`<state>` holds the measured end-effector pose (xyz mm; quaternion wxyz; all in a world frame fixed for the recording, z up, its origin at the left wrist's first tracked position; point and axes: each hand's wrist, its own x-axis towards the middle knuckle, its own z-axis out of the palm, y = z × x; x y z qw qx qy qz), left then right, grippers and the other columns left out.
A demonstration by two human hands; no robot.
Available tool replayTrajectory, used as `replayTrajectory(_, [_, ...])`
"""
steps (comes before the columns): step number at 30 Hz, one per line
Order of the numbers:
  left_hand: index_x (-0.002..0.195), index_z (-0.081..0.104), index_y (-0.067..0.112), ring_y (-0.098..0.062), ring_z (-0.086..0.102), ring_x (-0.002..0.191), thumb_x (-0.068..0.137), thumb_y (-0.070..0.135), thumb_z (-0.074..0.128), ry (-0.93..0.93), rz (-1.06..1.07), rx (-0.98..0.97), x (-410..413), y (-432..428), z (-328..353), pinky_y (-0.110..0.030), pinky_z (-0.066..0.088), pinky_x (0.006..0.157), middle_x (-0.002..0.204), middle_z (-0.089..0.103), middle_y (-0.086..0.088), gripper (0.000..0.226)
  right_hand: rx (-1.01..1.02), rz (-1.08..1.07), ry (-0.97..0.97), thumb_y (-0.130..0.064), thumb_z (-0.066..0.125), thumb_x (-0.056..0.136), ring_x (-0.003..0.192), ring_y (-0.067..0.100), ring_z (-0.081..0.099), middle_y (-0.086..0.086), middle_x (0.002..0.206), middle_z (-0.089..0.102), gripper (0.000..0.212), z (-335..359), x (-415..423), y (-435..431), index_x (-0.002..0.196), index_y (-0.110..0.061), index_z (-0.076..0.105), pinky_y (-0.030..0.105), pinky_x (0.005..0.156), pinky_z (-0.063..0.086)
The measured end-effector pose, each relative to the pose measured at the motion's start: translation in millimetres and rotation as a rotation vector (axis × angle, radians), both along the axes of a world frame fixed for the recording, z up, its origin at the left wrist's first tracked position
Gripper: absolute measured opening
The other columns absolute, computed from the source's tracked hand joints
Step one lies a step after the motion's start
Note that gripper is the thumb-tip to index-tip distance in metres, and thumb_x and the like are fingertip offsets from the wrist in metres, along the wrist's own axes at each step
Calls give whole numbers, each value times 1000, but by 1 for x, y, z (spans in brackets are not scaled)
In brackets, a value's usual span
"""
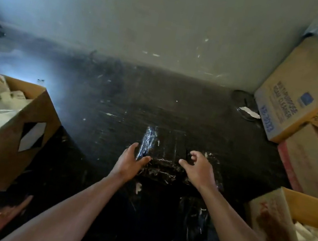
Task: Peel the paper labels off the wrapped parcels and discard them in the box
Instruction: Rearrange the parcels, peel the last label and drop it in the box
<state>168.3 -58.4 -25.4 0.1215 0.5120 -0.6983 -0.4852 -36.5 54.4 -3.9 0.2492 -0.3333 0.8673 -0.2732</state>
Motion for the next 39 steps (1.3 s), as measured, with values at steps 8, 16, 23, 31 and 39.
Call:
replayTrajectory(8, [152, 32, 31, -12, 54, 126, 77, 37, 83, 26, -147, 66, -31, -35, -22, -21, 36, 96, 138, 58, 7, 91, 24, -51, -98, -56, 74, 83, 145, 26, 40, 8, 159, 40, 95, -41, 0, -38, 159, -26, 27, 38, 111, 37])
replayTrajectory(16, [156, 25, 25, -17, 48, 134, 70, 30, 89, 43, -160, -44, -22, -29, -33, -25, 34, 104, 145, 53, 1, 107, -95, -100, -137, -50, 85, 74, 143, 20, 43, 9, 155, 46, 98, -46, 10, -23, 155, -22, 37, 37, 116, 36])
replayTrajectory(23, [155, 26, 29, -15, 47, 134, 66, 36, 91, 32, -155, -56, 38, 25, -40, -32, 34, 108, 145, 53, 4, 111, -125, -62, -141, -48, 87, 71, 140, 18, 47, 8, 150, 52, 99, -49, 64, 38, 154, -18, 41, 34, 114, 37])
replayTrajectory(31, [153, 23, 38, -16, 44, 135, 57, 54, 87, -57, -167, -51, 99, 92, -61, -49, 38, 111, 146, 49, 6, 116, -104, -83, -179, -49, 84, 74, 142, 22, 45, 10, 150, 52, 97, -67, 130, 106, 155, -22, 37, 36, 114, 37])
replayTrajectory(39, [157, 17, 29, -22, 37, 140, 68, 39, 87, -89, -204, 2, 112, 130, -79, -47, 32, 115, 152, 40, -1, 114, -14, -64, -156, -36, 73, 90, 143, 25, 43, 11, 155, 45, 81, -84, 156, 137, 157, -16, 32, 37, 113, 36])
